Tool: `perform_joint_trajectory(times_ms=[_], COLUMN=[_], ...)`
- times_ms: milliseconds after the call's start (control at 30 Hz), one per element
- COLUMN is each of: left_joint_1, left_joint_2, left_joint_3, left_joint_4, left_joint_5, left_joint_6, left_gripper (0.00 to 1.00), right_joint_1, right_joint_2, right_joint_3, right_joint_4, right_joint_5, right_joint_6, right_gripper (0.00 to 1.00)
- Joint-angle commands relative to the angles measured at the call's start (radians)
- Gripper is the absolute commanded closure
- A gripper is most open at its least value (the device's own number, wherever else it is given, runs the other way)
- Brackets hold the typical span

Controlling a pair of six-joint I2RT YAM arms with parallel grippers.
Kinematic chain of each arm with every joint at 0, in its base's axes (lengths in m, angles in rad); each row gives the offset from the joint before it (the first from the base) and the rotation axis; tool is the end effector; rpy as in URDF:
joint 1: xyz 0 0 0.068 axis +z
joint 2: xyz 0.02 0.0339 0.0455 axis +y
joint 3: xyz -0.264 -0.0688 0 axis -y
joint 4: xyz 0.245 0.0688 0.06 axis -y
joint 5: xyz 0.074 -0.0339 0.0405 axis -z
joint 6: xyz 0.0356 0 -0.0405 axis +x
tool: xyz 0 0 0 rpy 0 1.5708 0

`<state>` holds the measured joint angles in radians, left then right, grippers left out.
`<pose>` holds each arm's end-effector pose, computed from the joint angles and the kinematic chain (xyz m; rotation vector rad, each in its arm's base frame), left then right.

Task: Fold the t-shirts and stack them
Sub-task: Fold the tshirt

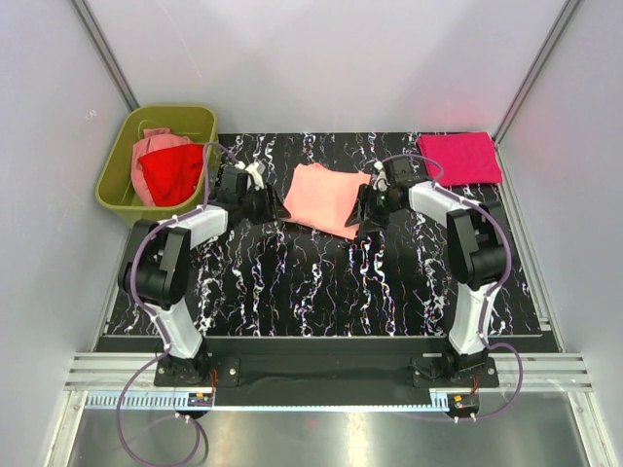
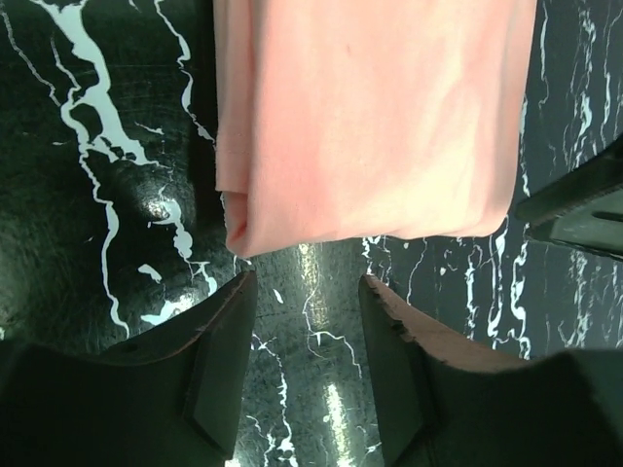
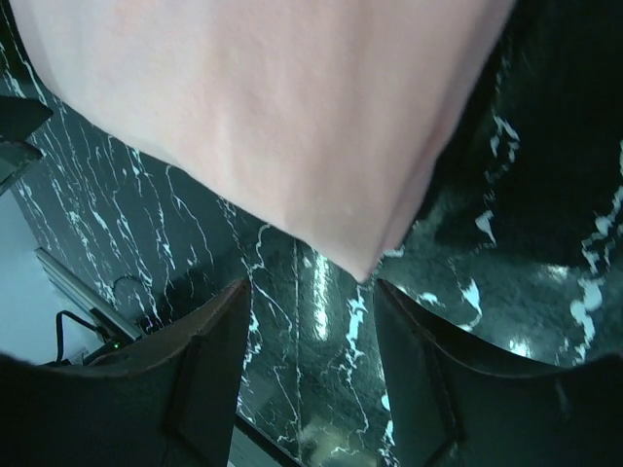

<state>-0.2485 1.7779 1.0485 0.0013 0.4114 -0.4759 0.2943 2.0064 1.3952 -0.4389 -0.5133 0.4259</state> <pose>0.3615 -0.1064 0.1824 -0.0485 2.3712 -0.8358 0.3956 0.1382 0.1703 -0.0108 2.6969 0.9133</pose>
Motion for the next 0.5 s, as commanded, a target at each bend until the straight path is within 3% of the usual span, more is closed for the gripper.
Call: perform_joint_trajectory(times_ms=[0, 467], left_joint_1=[0.002, 0.002], left_joint_2=[0.014, 0.153], left_joint_3=[0.045, 0.182], left_joint_4=[0.077, -0.060], left_joint_5=[0.053, -0.006], left_joint_6=[0.072, 0.209], left_gripper=[0.47, 0.45], right_joint_1=[-0.007, -0.007], right_joint_2=[-0.100, -0.028], right_joint_3=[-0.056, -0.081], right_joint_4=[0.055, 0.089], right_joint_5=[0.030, -0.010], right_joint_6=[-0.006, -0.082], right_gripper=[0.40, 0.43])
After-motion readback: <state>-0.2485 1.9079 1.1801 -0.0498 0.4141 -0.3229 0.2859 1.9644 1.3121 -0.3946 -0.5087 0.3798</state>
